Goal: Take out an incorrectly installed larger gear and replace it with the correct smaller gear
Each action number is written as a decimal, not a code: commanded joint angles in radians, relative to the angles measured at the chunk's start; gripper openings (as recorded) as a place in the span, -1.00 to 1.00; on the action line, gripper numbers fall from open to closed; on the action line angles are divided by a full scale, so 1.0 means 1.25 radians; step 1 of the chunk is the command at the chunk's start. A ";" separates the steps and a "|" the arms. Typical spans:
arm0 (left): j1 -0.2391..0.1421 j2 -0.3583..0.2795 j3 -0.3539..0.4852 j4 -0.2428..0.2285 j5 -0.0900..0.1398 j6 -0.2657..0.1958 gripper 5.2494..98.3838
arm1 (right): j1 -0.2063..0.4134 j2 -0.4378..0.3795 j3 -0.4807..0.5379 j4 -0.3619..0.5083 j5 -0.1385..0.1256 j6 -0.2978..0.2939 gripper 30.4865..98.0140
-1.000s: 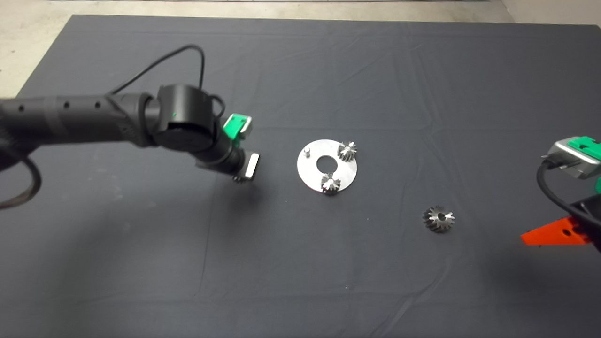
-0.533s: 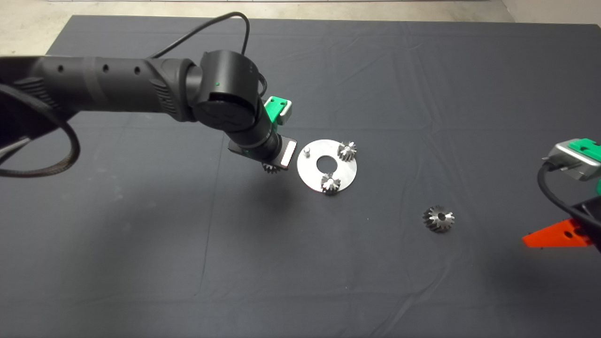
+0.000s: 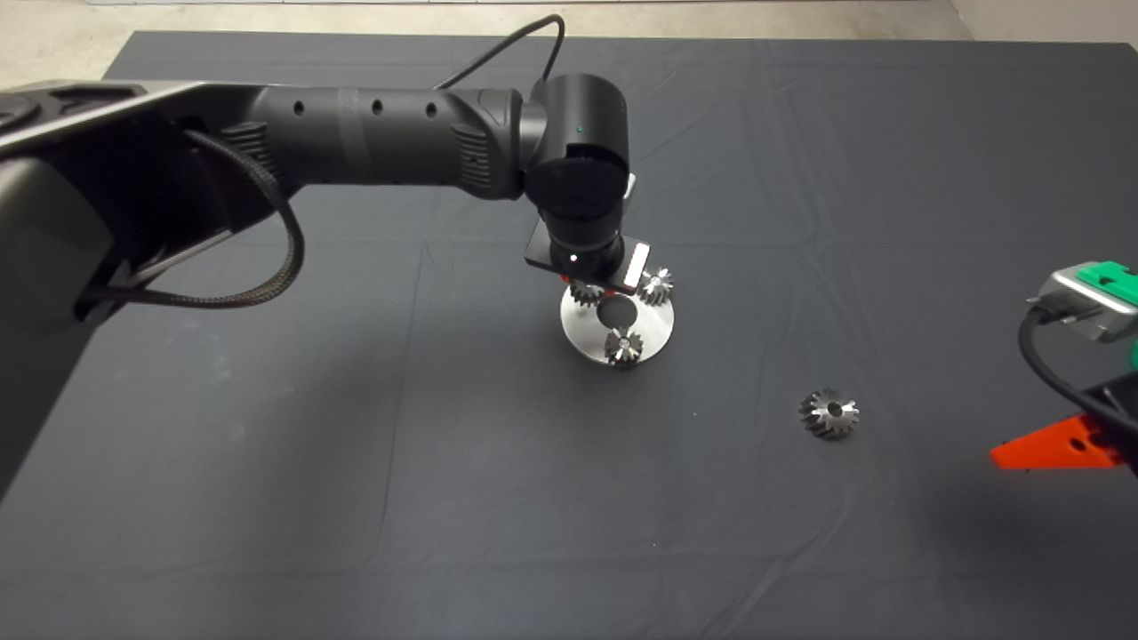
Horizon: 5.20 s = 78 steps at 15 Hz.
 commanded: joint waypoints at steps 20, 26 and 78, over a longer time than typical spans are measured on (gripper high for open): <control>-0.019 0.022 -0.102 -0.007 0.012 0.002 -0.37 | 0.020 0.033 0.002 0.028 0.000 -0.007 0.09; -0.019 0.023 -0.102 -0.034 0.011 0.002 -0.37 | 0.020 0.033 0.002 0.029 0.000 -0.007 0.09; 0.016 0.031 -0.168 -0.037 -0.035 0.054 -0.37 | 0.020 0.033 0.007 0.036 0.000 -0.001 0.09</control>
